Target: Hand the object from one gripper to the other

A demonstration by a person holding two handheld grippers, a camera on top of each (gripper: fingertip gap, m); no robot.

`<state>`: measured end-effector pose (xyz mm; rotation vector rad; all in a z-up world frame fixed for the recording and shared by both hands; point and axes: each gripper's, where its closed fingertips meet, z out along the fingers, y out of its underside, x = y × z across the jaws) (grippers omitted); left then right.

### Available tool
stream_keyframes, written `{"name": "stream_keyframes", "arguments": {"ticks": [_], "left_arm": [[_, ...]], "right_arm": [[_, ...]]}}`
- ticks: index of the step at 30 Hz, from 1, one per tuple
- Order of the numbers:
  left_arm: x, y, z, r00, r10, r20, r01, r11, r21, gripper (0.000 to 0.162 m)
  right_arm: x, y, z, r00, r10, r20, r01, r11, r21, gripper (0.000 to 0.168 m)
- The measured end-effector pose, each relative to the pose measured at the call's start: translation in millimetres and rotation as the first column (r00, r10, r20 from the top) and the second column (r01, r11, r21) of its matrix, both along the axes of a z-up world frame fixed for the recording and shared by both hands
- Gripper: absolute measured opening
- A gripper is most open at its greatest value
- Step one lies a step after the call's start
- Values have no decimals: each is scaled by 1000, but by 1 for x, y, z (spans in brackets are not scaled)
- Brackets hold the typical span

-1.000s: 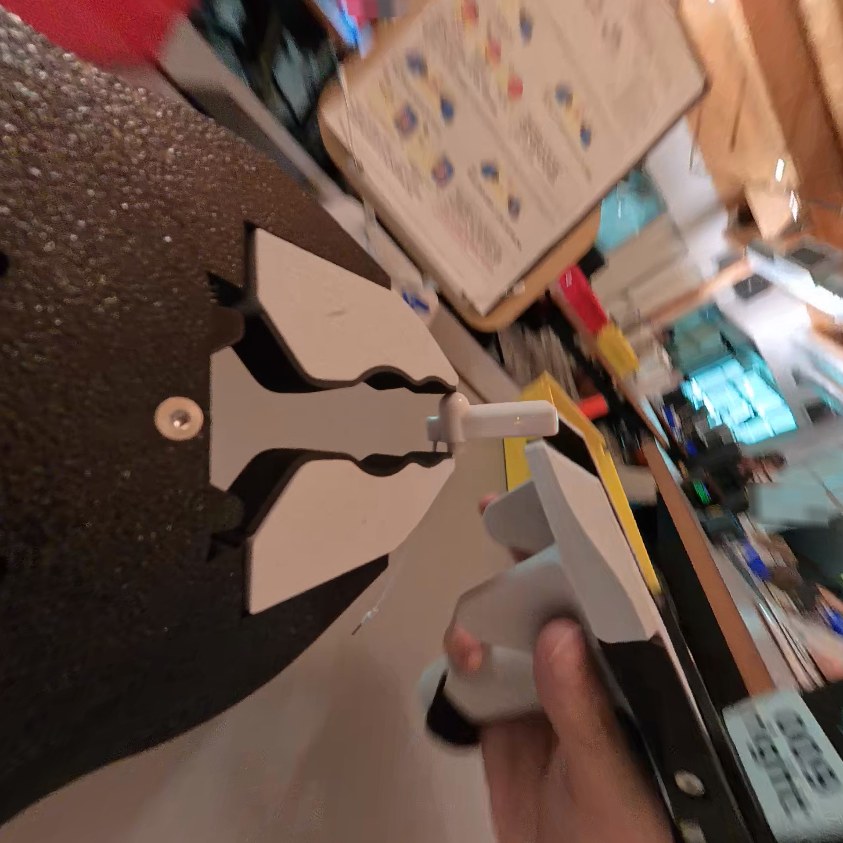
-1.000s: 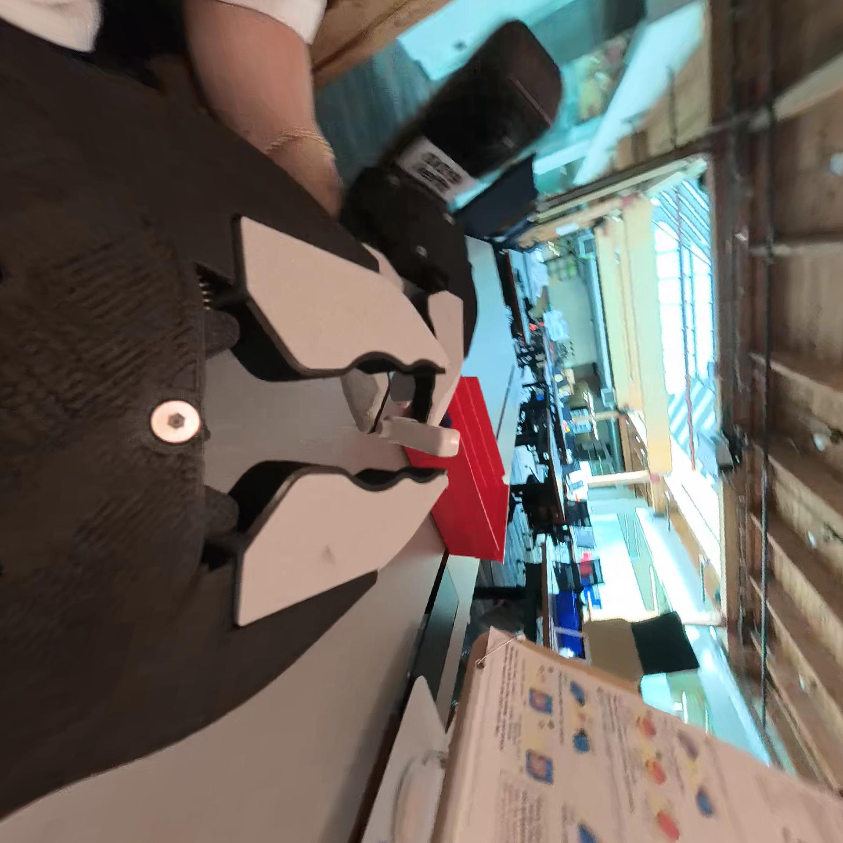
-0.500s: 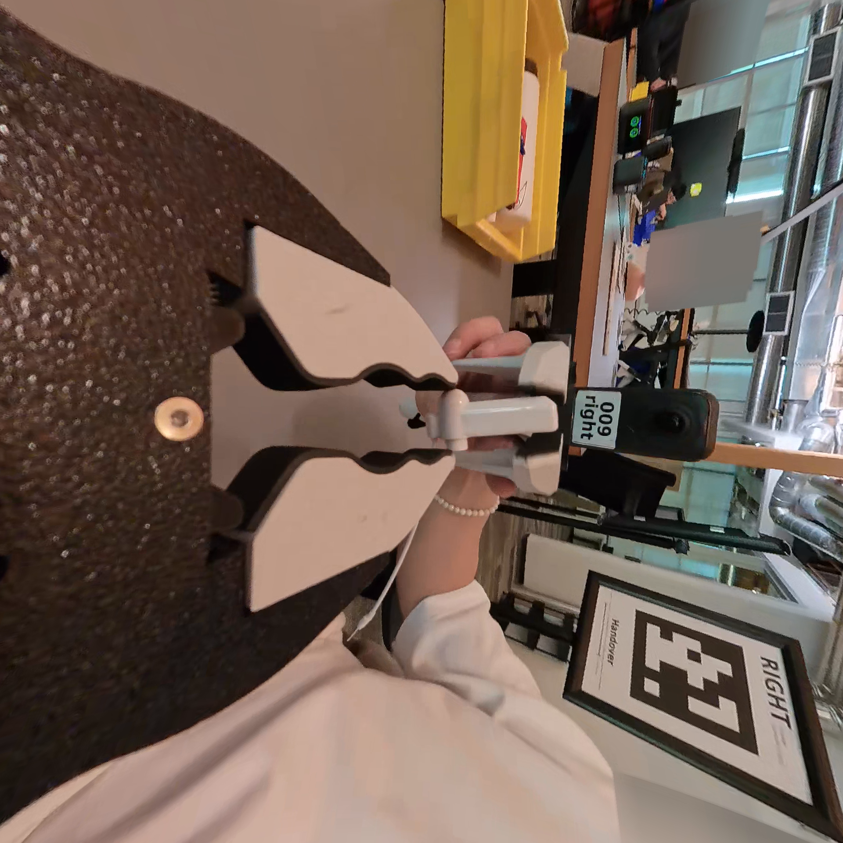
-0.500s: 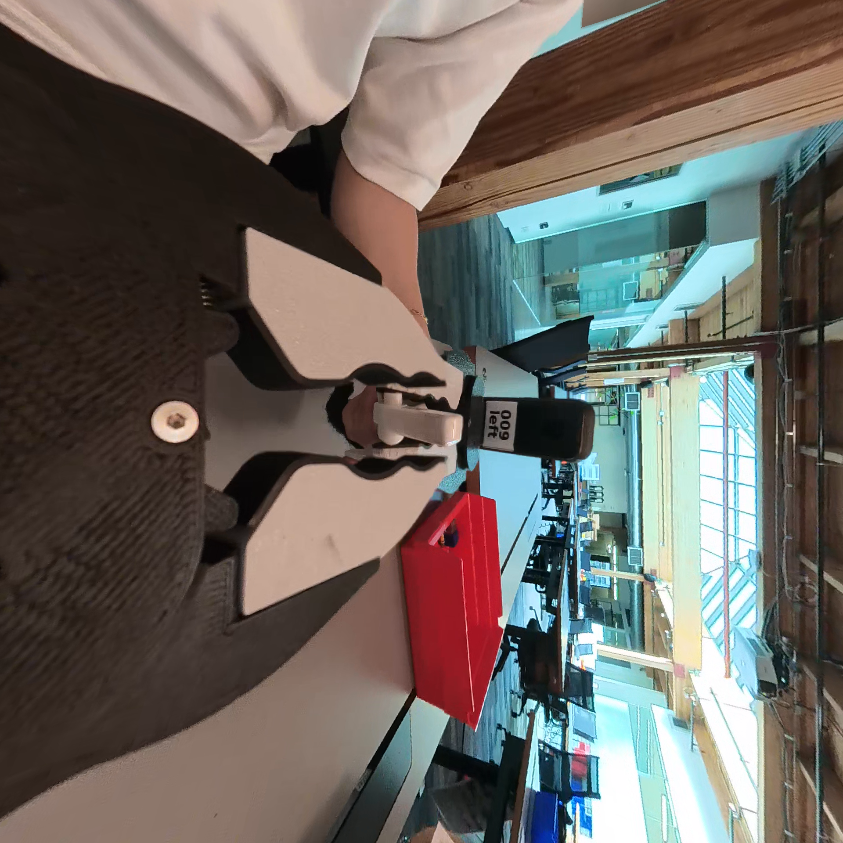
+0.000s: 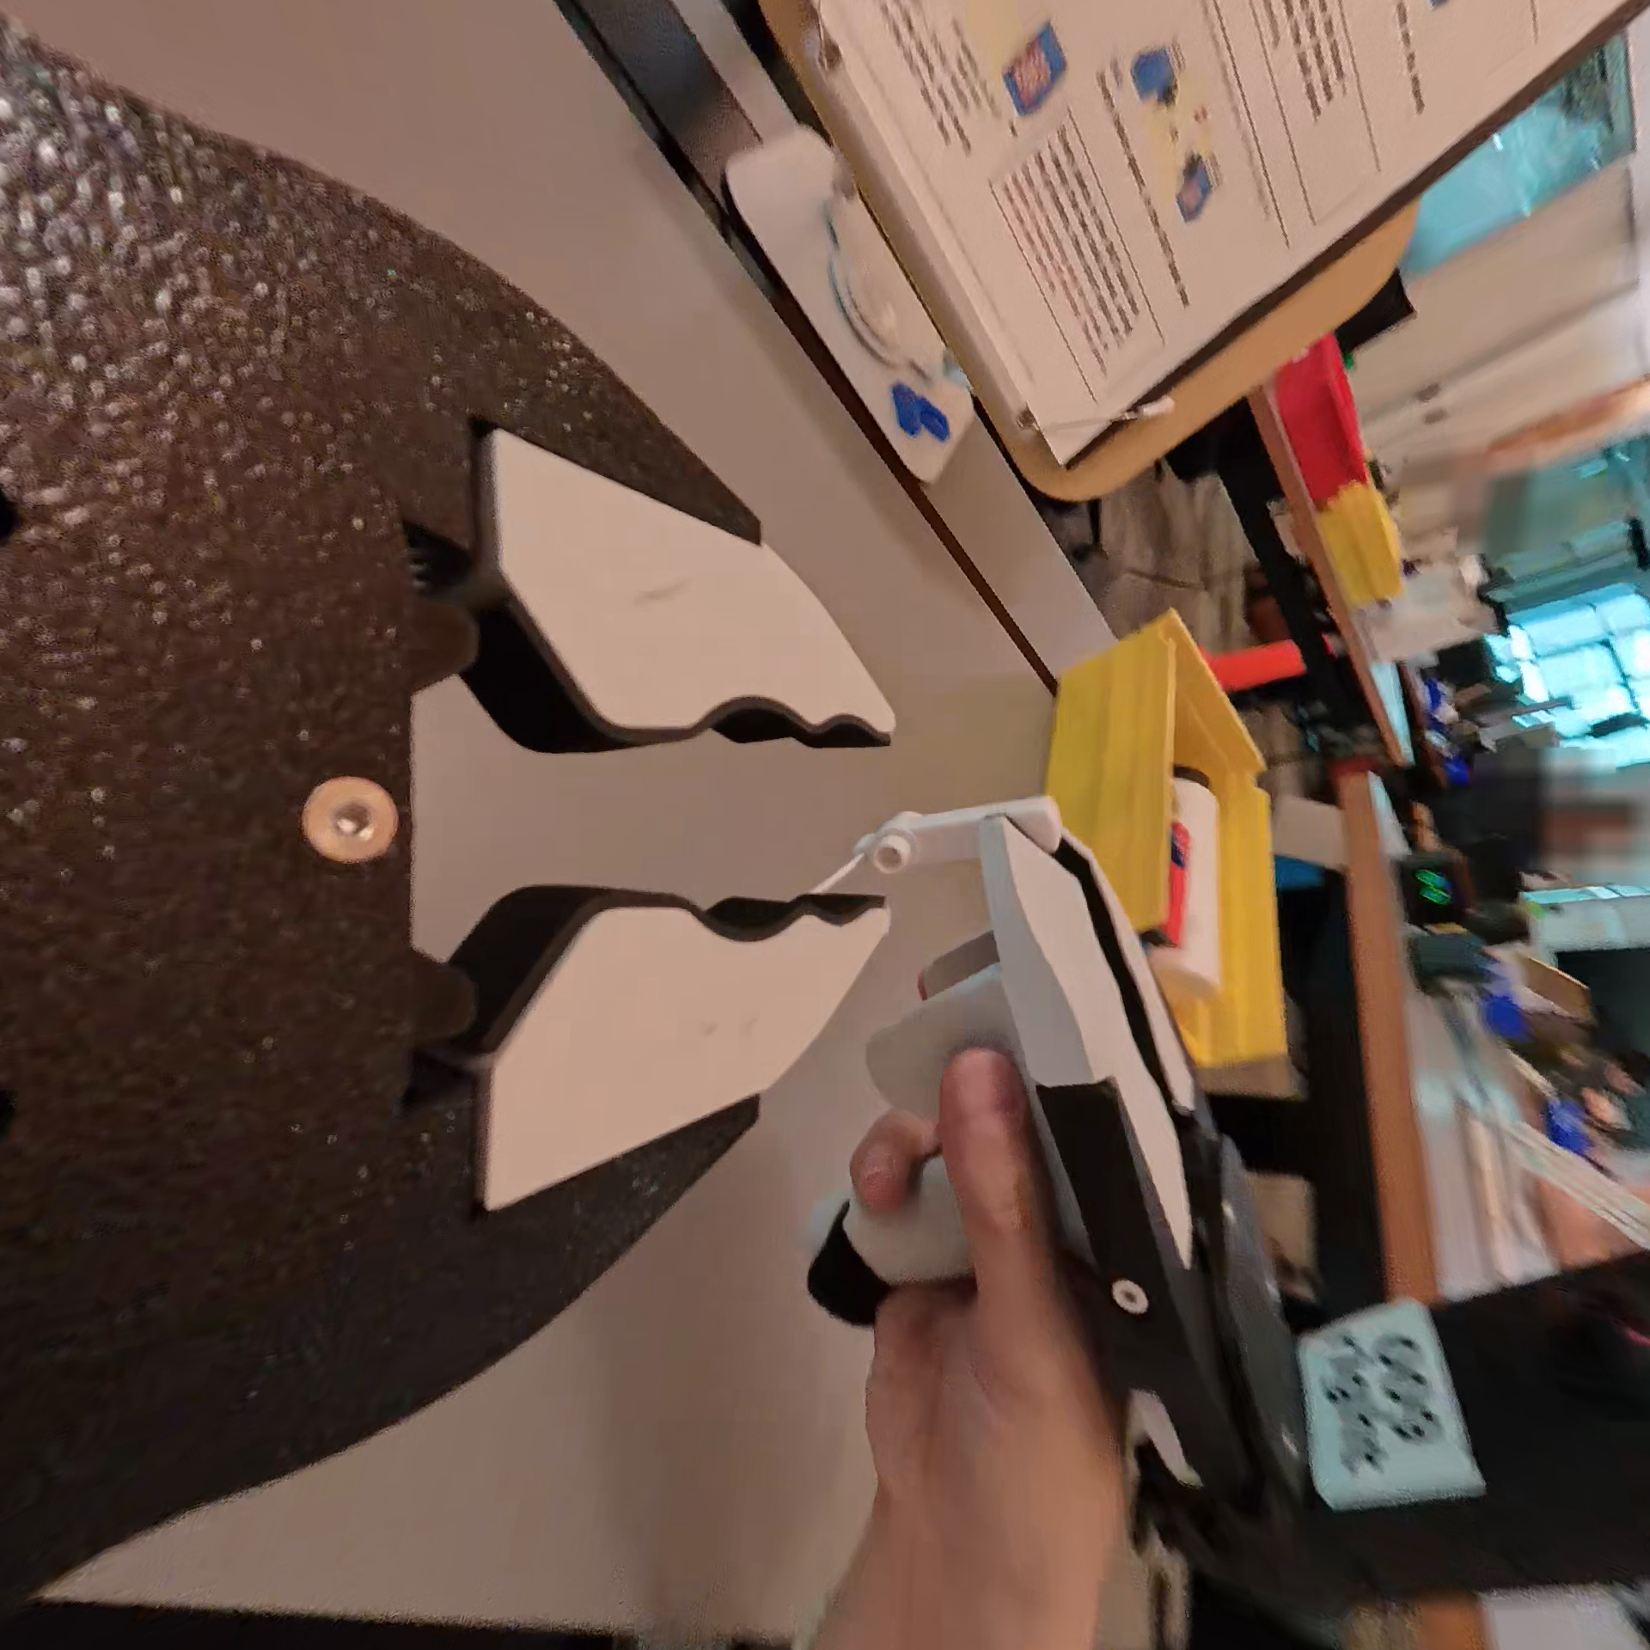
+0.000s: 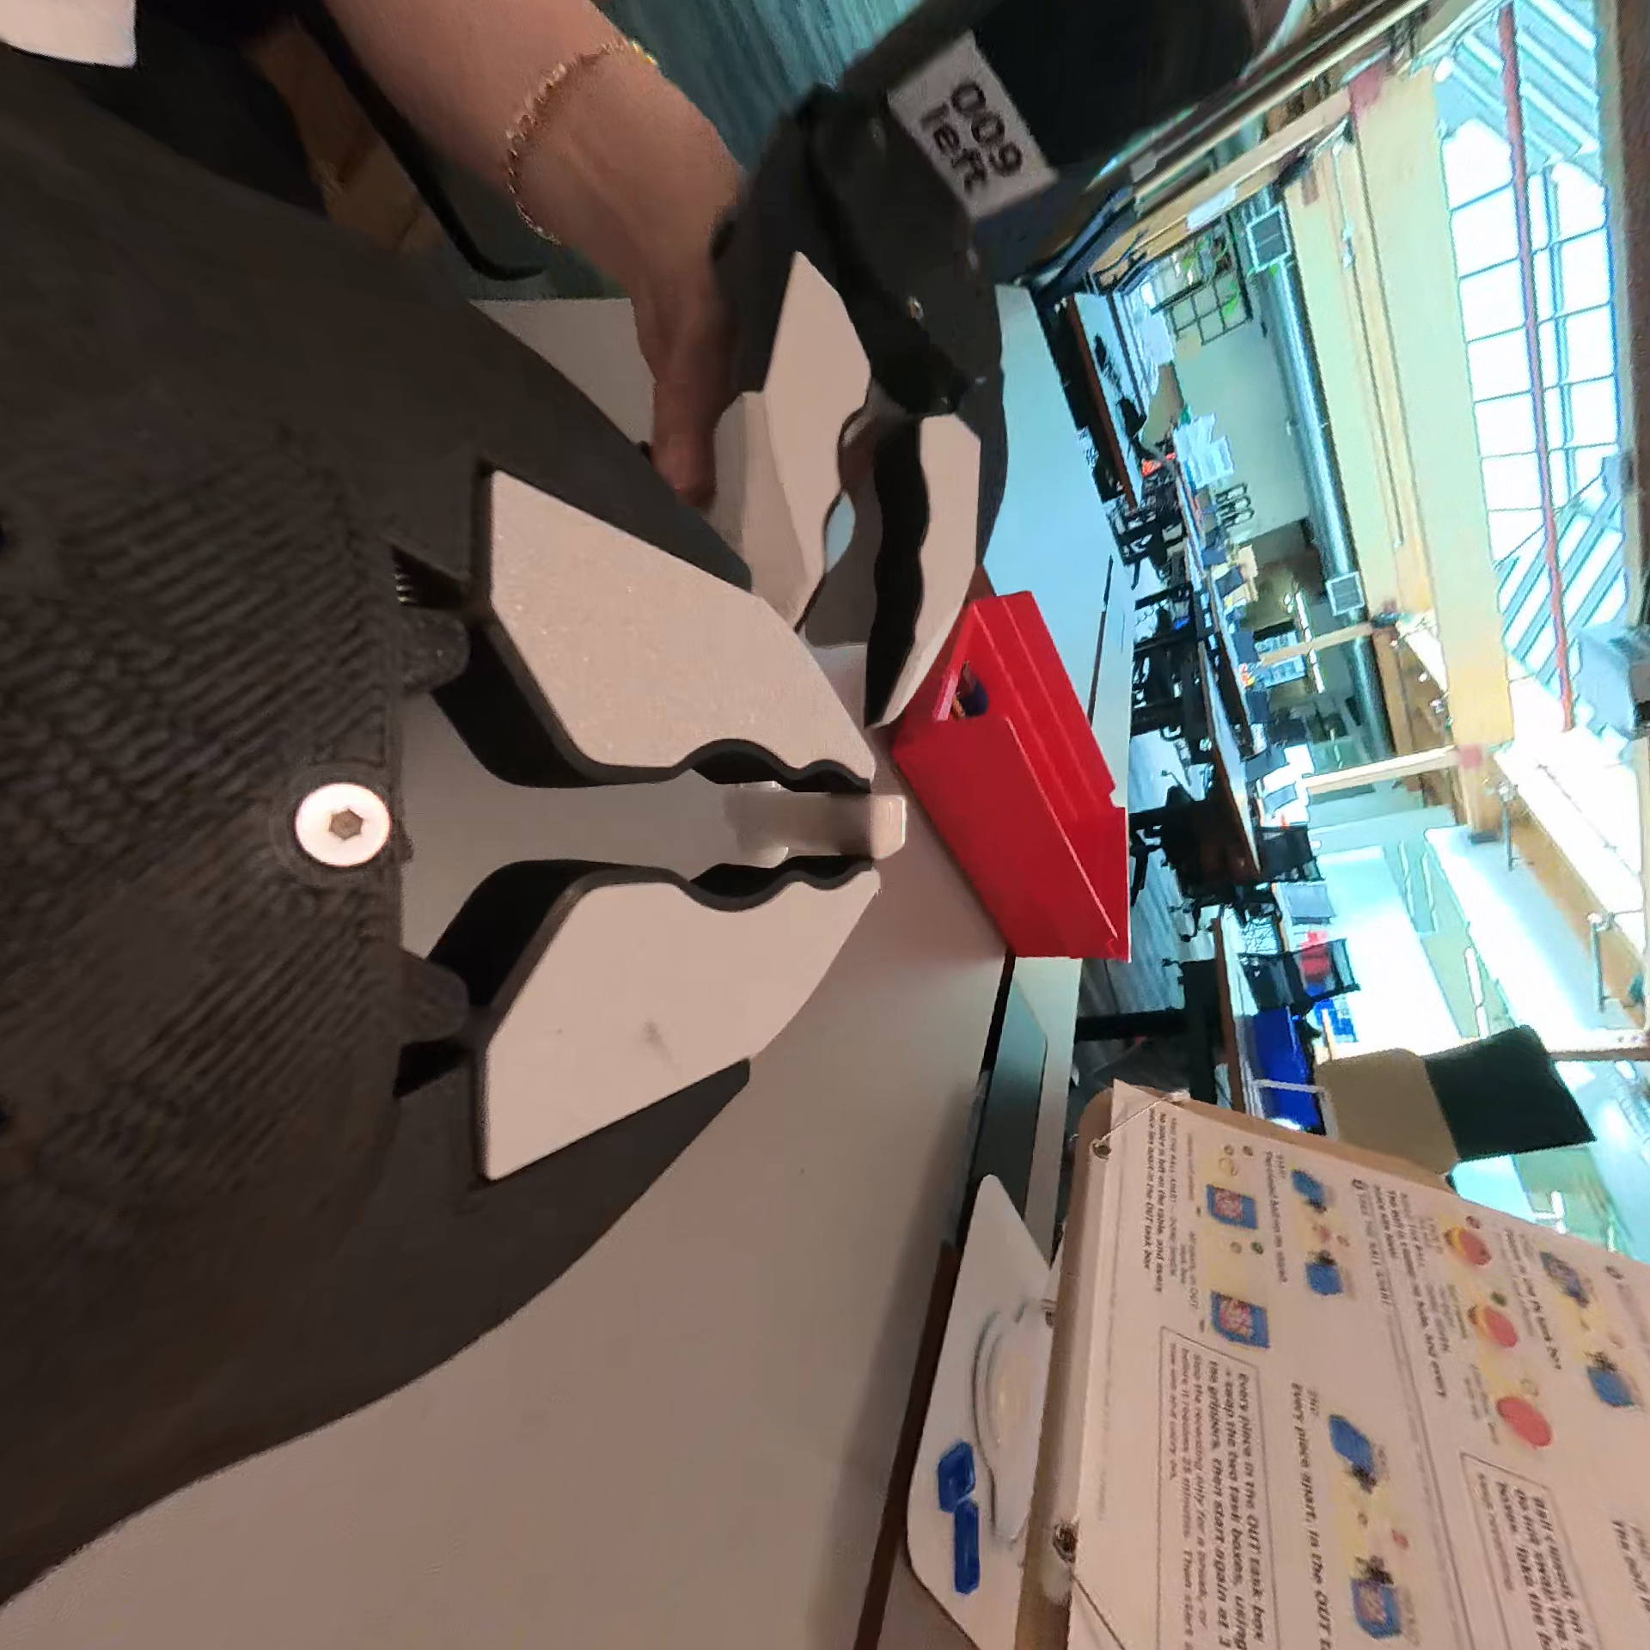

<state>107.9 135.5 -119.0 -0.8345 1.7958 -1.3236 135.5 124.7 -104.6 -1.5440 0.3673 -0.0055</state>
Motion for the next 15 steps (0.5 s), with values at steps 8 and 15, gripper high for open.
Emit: {"name": "stream_keyframes", "arguments": {"ticks": [8,15], "left_arm": [[8,-8,-15,995,98,13,-98,993,58,13],[-8,-13,-5,984,-178,-15,177,984,-22,12]], "right_arm": [[-15,9,-3,999,-8,44,10,999,-38,13],[-36,3,10,963,223,153,-225,974,-7,19]]}}
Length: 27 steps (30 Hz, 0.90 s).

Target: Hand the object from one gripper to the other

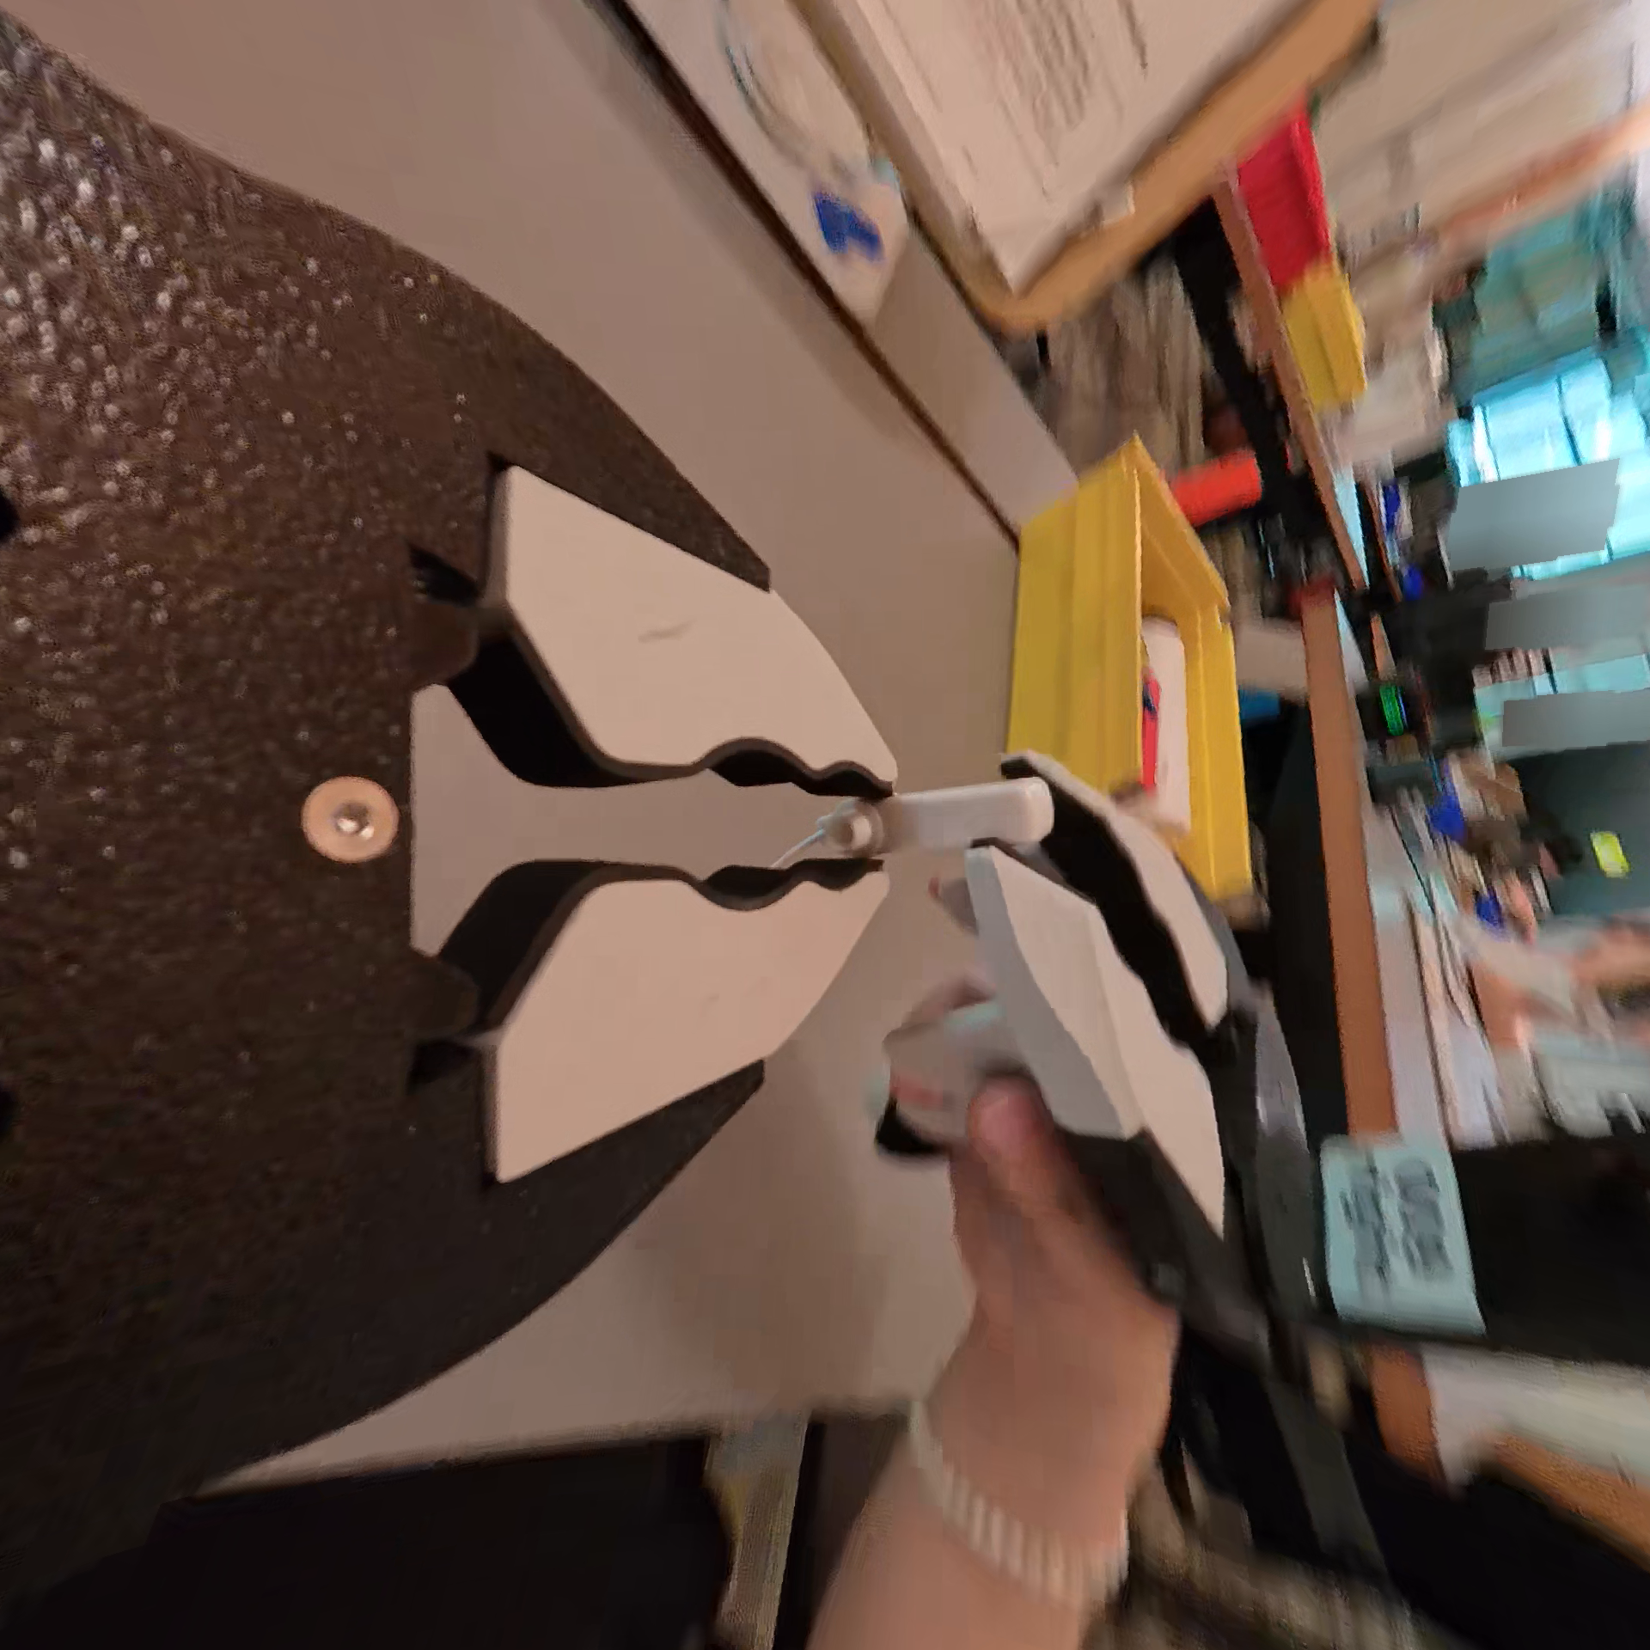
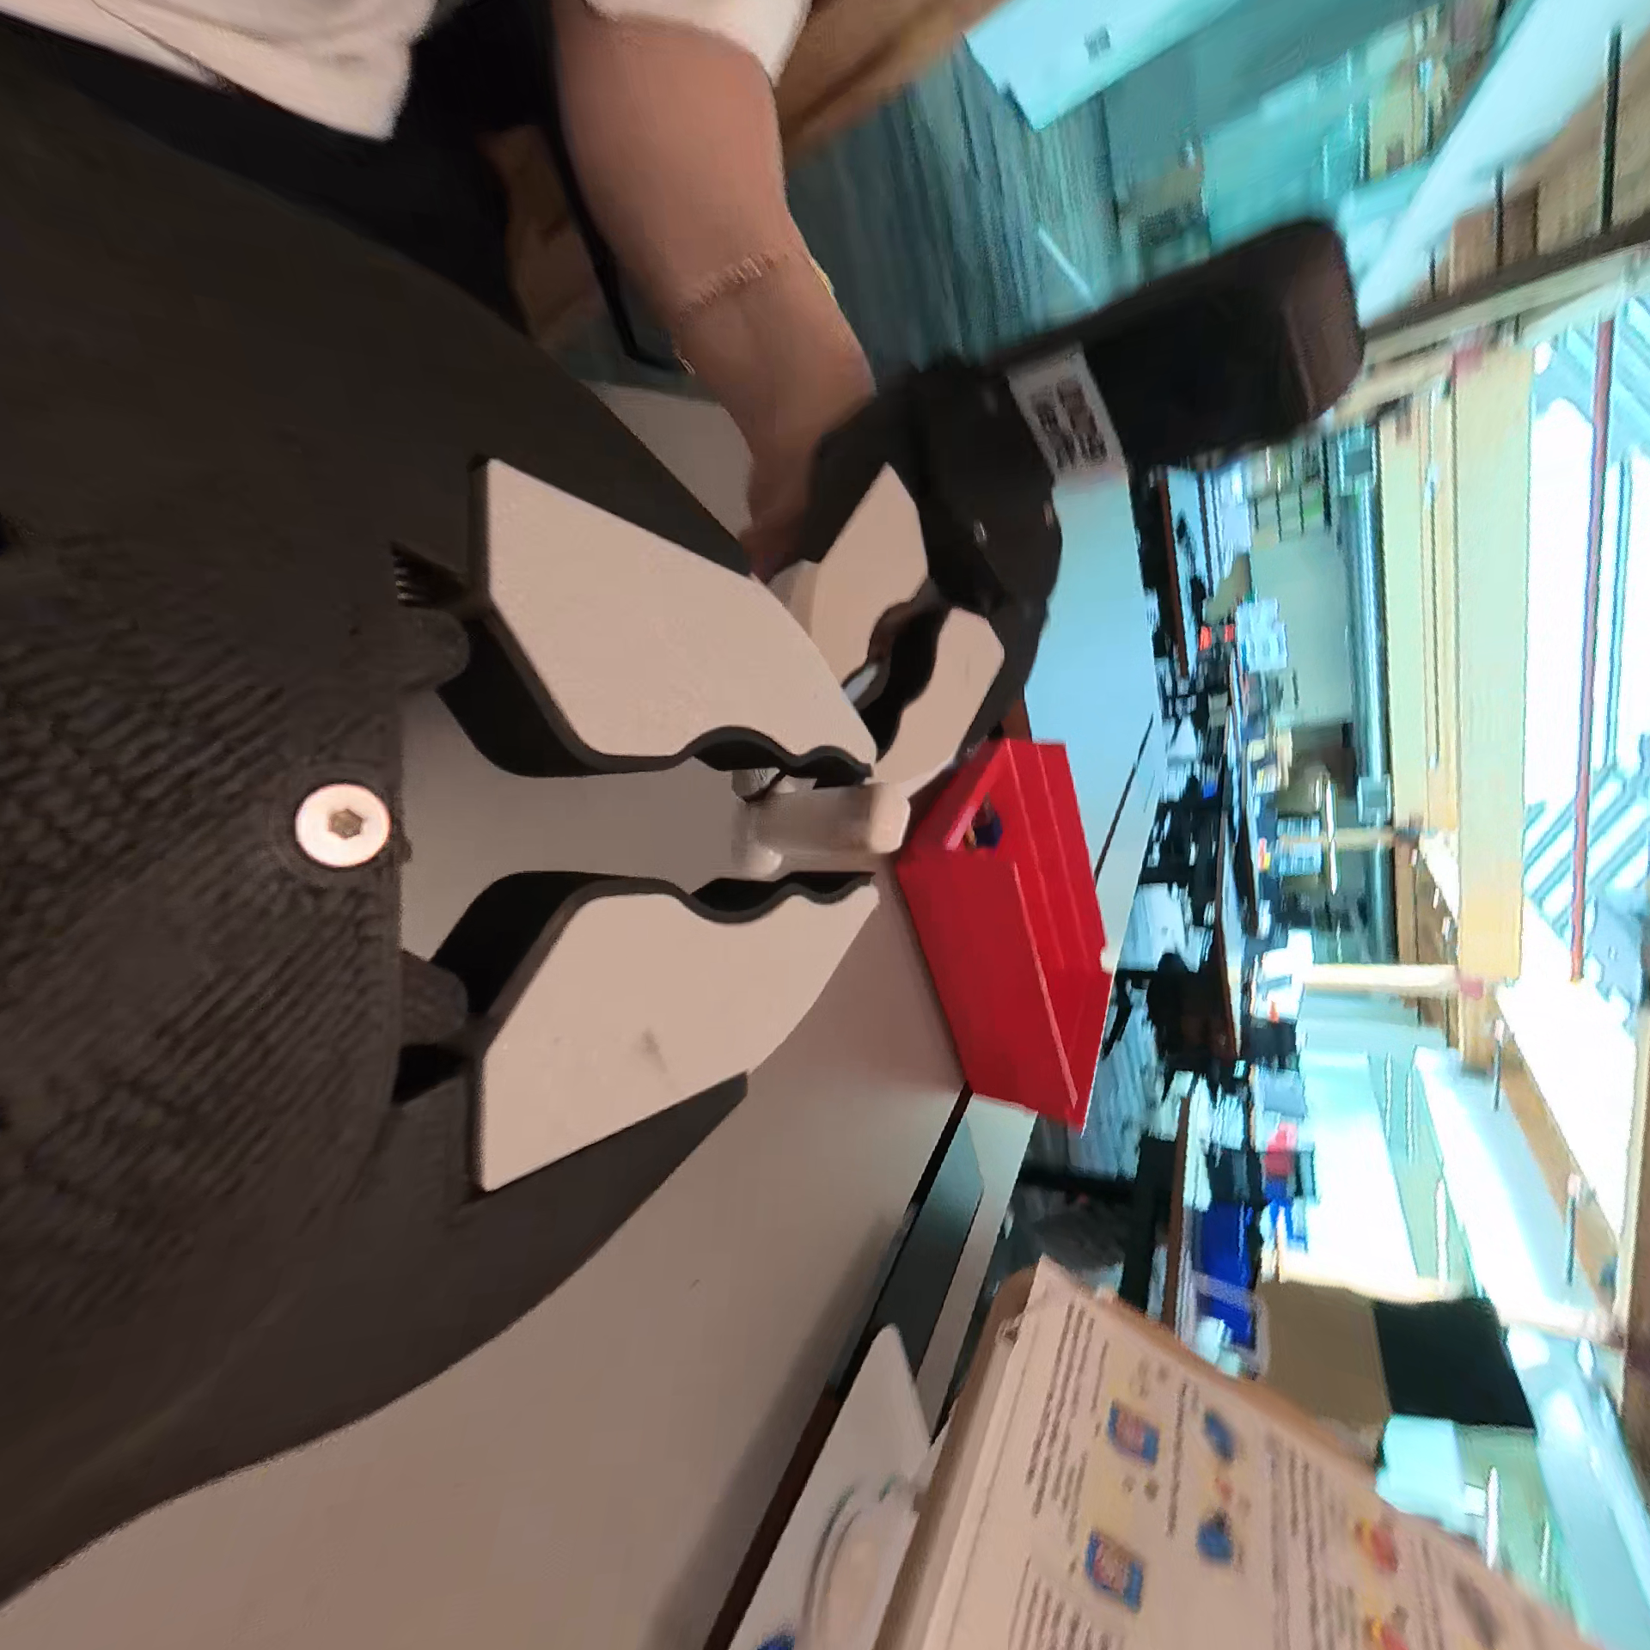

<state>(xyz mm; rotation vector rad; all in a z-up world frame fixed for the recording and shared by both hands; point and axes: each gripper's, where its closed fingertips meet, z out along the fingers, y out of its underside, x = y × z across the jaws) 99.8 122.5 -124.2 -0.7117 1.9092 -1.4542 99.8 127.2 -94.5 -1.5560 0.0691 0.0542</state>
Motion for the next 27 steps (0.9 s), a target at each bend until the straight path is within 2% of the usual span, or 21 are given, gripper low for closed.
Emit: {"name": "stream_keyframes", "arguments": {"ticks": [2,4,9,13,15,18,24,27], "left_arm": [[-19,-8,4,978,-205,-47,200,975,-95,13],[-41,-14,7,913,-398,-85,377,906,-191,13],[-69,-15,8,768,-628,-127,558,753,-347,12],[-72,-17,-6,746,-641,-178,578,757,-305,12],[-71,-19,-11,749,-633,-196,575,768,-283,12],[-61,-16,-15,793,-575,-202,524,813,-254,12],[-49,-12,-14,862,-475,-179,449,878,-168,12],[-49,-12,-12,868,-472,-157,449,879,-158,12]], "right_arm": [[-12,-6,5,993,120,13,-120,993,19,27],[-27,-11,7,972,232,29,-233,972,30,32],[-63,-17,7,892,450,32,-451,890,64,28],[-69,-11,0,887,461,20,-461,887,30,28],[-68,-7,-3,892,451,14,-451,892,12,12],[-56,-3,-8,918,397,-16,-398,916,-51,11],[-44,-2,-6,937,344,-53,-345,938,-7,11],[-46,-5,-4,931,359,-61,-359,933,22,12]]}}
